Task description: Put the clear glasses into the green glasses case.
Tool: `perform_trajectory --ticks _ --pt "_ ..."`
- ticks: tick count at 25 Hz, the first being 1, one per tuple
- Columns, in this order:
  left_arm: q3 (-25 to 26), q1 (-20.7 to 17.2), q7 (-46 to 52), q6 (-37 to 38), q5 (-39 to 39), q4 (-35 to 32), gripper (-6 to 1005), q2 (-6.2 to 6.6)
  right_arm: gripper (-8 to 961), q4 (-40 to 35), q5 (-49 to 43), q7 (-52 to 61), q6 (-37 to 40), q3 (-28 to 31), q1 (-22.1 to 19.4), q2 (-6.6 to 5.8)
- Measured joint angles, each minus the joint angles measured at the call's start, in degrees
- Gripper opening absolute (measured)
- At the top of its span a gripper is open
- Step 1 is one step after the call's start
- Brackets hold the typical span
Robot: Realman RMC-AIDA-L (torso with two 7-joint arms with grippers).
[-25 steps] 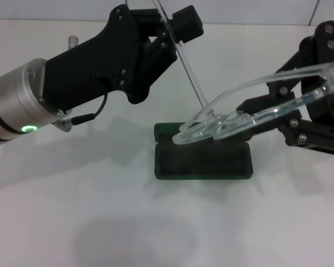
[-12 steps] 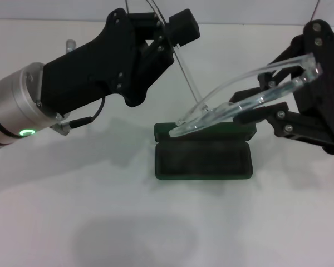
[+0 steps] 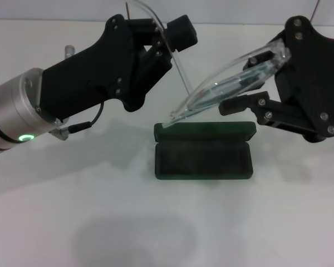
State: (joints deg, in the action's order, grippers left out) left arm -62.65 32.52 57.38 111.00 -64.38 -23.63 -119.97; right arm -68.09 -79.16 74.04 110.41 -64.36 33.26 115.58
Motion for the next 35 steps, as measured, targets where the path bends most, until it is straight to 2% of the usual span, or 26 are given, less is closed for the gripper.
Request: perform_trajectory --ticks 18,27,35 --pt "0.1 -0.3 -1.1 -0.3 0.5 0.4 22 0.0 61 1.6 -0.5 -1.2 -1.1 -0.5 0.7 0.04" --pt "0.8 0.2 -2.4 -3.2 3.1 0.3 22 0.49 62 1.9 -0.2 -1.3 -0.7 -1.6 0.6 0.09" --pt "0.5 0.5 -1.8 0.5 3.1 -1.3 22 0.16 63 2.8 -0.4 -1.5 -1.4 -1.6 0.7 0.15"
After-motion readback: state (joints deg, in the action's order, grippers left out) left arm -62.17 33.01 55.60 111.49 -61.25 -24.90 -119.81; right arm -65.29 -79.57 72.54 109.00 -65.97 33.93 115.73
